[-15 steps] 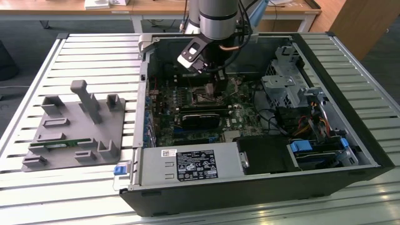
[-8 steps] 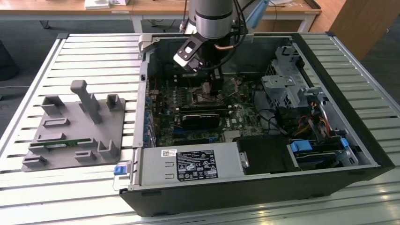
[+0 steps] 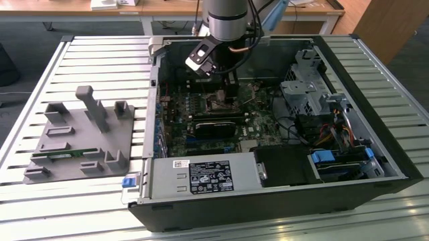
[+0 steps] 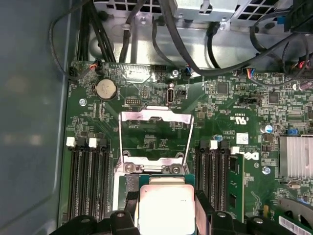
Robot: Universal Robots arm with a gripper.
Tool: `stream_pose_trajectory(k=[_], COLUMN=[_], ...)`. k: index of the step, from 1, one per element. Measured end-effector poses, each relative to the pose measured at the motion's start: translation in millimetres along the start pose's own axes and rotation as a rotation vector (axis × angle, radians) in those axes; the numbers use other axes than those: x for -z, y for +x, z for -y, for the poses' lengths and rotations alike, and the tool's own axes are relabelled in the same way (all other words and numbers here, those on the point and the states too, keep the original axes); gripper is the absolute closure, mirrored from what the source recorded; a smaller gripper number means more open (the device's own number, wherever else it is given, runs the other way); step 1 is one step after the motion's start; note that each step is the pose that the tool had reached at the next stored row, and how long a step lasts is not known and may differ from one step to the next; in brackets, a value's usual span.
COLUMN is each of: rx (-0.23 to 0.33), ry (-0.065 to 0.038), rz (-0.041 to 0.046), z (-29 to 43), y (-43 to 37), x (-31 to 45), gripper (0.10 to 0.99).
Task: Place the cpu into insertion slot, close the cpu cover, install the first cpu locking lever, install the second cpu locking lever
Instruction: 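Place the cpu into insertion slot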
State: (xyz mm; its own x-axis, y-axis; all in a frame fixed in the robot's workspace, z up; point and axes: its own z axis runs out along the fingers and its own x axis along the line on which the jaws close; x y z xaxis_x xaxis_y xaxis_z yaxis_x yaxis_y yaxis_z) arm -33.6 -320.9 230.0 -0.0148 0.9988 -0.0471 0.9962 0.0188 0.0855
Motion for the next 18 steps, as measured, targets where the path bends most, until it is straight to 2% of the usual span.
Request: stream_pose_trajectory(k=[18], rx=[-0.003], ry=[0.000], rz=[-0.0003], z=[6.3], y=[6.5], x=[-8.8], gripper=[0.549])
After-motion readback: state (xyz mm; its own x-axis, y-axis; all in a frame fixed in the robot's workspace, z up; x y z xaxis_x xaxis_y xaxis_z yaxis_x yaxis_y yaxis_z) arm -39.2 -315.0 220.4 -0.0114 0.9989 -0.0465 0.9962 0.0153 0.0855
